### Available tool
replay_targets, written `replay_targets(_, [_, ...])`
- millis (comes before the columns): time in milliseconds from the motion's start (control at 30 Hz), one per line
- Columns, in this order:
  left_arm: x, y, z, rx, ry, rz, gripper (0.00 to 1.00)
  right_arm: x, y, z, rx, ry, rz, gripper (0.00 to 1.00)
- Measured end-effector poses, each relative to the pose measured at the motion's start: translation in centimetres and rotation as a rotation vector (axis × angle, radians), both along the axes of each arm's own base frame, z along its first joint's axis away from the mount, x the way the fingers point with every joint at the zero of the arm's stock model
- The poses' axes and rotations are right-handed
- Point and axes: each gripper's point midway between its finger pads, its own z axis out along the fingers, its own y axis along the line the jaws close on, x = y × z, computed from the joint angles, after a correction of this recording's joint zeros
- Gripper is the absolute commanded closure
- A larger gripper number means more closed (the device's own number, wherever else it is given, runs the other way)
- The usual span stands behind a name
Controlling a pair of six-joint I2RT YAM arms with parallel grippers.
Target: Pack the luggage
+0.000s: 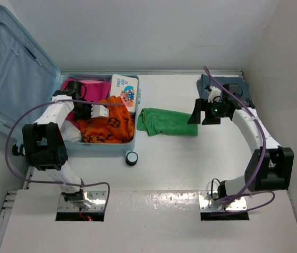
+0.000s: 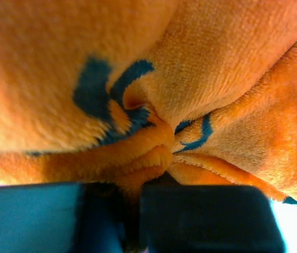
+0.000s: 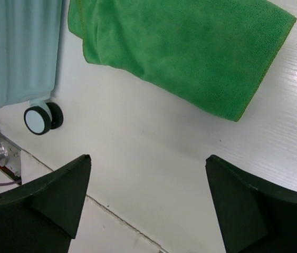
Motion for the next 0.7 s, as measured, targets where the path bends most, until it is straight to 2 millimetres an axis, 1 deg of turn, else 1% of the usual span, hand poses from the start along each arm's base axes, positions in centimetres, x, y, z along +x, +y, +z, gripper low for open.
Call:
replay_targets(33, [0.0,0.0,0.1,0.006,-0.016,-0.005,0.78,0.1,0.0,0.0,0.0,-0.001,0.001,0.12])
replay_targets(67, [0.1,-0.1,0.3,0.004,-0.031,-0.002,0.58,0.1,0.0,0.1,-0.001,-0.001,0.001,0.12])
replay_targets(100, [0.3,-0.1,0.7,0.003,-0.048,-0.002,0.48,0.1,0.0,0.1,-0.002,-0.001,0.001,0.12])
replay_targets(133, [0.6,-0.1,1.0,-0.004,-0.066,0.014,0.4,0.1,0.0,0.1,-0.002,-0.002,0.002,0.12])
replay_targets(200, [1.4,0.3,2.7,-0.042,-0.123,0.071,0.31,0.1,0.0,0.1,-0.004,-0.002,0.005,0.12])
replay_targets(233, [1.9,0.6,4.0,-0.074,-0.155,0.114,0.22,0.0,0.1,0.1,-0.006,0.0,0.01,0.12])
replay_targets(267, [2.4,1.0,5.4,-0.104,-0.189,0.155,0.1,-0.1,0.1,0.1,-0.008,0.001,0.012,0.12])
replay_targets(300, [3.0,1.5,7.2,-0.145,-0.233,0.206,0.08,-0.1,0.2,0.1,-0.011,-0.002,0.018,0.12])
replay_targets(333, [3.7,2.4,9.5,-0.193,-0.295,0.277,0.06,-0.2,0.3,0.2,-0.012,-0.006,0.022,0.12])
replay_targets(400, [4.4,3.8,13.5,-0.272,-0.418,0.385,0.0,-0.3,0.4,0.4,-0.015,-0.013,0.028,0.12])
replay_targets(467, [4.5,5.0,18.1,-0.353,-0.56,0.467,0.0,-0.4,0.4,0.7,-0.018,-0.023,0.031,0.12])
replay_targets(533, [3.8,5.4,22.0,-0.422,-0.67,0.503,0.0,-0.4,0.3,0.9,-0.022,-0.033,0.032,0.12])
replay_targets(567, [3.4,5.1,23.6,-0.451,-0.709,0.506,0.0,-0.5,0.3,0.9,-0.024,-0.036,0.031,0.12])
replay_targets(600, [2.8,4.4,25.2,-0.482,-0.747,0.499,0.0,-0.5,0.3,1.0,-0.026,-0.04,0.032,0.12])
replay_targets(633, [2.3,3.5,26.3,-0.507,-0.77,0.485,0.0,-0.6,0.3,1.0,-0.027,-0.043,0.034,0.12])
replay_targets(700, [1.5,1.2,27.1,-0.545,-0.776,0.439,0.07,-0.7,0.3,1.1,-0.032,-0.047,0.036,0.12])
